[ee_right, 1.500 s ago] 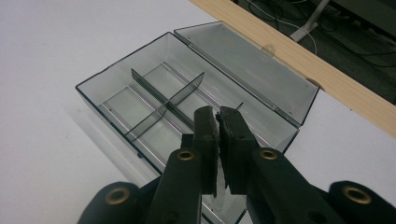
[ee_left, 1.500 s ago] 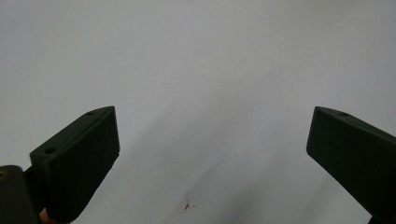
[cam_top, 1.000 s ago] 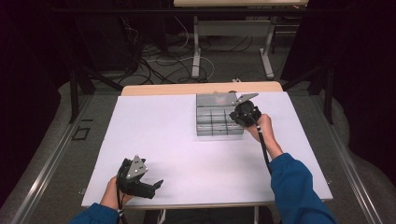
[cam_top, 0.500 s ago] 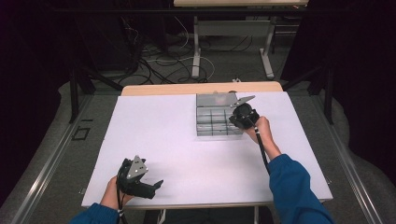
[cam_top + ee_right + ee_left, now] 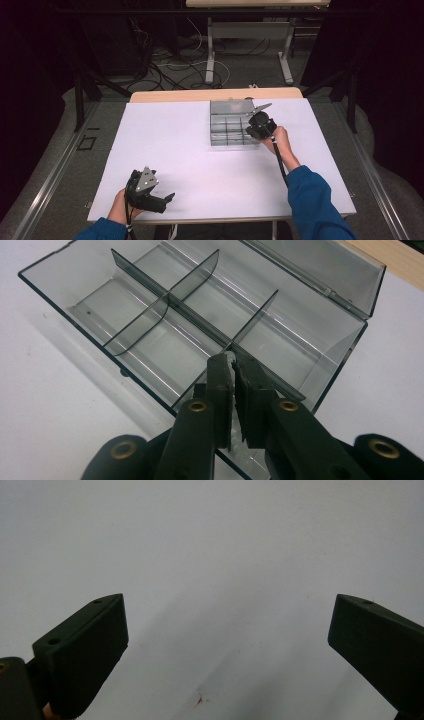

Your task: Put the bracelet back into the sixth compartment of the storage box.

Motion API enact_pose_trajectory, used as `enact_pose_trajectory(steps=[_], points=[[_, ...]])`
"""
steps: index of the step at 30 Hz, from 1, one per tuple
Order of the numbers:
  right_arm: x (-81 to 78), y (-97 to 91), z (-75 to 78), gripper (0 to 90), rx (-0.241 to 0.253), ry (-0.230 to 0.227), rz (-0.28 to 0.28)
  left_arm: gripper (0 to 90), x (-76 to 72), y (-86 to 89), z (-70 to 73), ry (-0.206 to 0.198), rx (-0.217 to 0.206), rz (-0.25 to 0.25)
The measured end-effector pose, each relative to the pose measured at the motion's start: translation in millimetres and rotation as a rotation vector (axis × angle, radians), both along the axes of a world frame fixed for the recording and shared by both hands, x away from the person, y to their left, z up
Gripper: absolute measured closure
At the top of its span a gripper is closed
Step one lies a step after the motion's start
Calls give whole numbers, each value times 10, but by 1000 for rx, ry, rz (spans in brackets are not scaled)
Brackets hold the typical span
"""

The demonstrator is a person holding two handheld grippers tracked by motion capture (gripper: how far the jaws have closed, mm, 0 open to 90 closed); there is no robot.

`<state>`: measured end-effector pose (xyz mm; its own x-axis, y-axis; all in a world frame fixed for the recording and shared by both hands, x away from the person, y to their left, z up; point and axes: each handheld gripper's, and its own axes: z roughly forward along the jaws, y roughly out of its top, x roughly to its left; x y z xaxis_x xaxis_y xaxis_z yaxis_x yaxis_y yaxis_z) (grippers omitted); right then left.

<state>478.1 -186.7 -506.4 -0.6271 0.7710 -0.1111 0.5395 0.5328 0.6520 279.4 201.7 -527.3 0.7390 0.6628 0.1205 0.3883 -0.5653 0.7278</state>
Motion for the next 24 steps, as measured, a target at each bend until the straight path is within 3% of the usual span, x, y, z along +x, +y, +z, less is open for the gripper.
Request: enact_pose_trajectory(steps=[11,13,15,17,24], points=[[41,-16,-68,849,-7,20,-41,26,1,1,0,0,1,-1],[49,-18,-76,848,-13,20,-49,26,2,8,13,15,10,-10],[45,-8,-89,847,5,34,-63,26,1,1,-1,0,1,-1],[44,-9,-89,847,-9,47,-68,26,2,7,12,16,9,-10],[55,-16,-97,824,-22,39,-82,26,1,4,5,8,4,-4]])
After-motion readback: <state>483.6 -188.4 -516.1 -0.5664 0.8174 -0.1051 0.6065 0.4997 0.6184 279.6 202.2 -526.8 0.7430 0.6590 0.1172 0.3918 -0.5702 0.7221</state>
